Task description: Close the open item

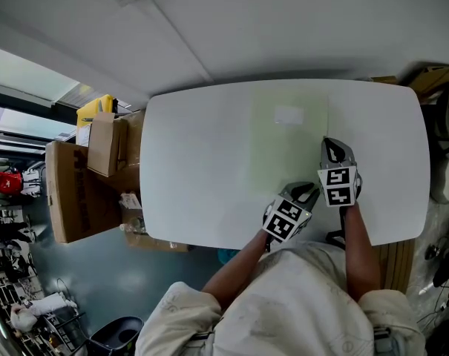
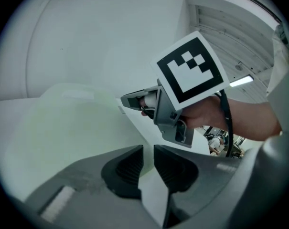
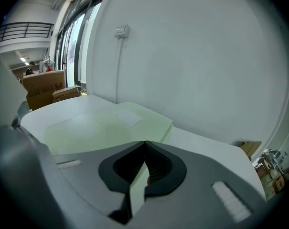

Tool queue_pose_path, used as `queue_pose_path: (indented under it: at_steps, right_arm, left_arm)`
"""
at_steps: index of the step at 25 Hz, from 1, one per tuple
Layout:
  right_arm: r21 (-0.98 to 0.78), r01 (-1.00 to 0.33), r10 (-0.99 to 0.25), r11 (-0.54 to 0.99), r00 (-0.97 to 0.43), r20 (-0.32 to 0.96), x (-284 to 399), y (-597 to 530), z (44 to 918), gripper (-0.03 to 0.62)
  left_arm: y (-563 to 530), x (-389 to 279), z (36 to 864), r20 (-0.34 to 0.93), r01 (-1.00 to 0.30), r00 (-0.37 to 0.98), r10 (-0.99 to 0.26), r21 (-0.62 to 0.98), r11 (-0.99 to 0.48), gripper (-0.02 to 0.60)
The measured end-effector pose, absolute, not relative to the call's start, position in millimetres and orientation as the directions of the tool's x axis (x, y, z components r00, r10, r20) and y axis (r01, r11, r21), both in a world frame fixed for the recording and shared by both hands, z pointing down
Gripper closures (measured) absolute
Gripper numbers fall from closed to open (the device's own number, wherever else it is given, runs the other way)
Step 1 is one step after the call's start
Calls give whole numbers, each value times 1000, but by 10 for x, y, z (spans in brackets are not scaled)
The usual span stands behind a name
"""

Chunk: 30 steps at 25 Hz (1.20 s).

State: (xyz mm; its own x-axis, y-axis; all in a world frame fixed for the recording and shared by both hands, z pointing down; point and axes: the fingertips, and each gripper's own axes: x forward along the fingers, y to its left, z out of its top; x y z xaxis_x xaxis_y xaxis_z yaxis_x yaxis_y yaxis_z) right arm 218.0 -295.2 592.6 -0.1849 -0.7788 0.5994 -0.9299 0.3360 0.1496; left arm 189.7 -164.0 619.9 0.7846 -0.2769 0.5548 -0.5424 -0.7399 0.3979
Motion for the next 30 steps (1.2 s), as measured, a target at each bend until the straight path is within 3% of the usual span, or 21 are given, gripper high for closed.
queue_pose_path:
  at_steps: [7,22,30]
  right_arm:
    - [145,-925,-757,351,-189,626,2135,-2991,6075,592]
    - [157,-916,-732,369,-181,657,2096,-2997,6254,592]
    - [148,-920,-726,362,-179,665,2096,-3000,6270,592]
  left_arm:
    - [-1666,1848,6280,584,-576,750,-310,345,-742,578]
    - [-1625,1857,6356,593,-581,744,-307,347,-736,580]
    - [-1723,1766,6215,564,-611,738,-371,323,-723,580]
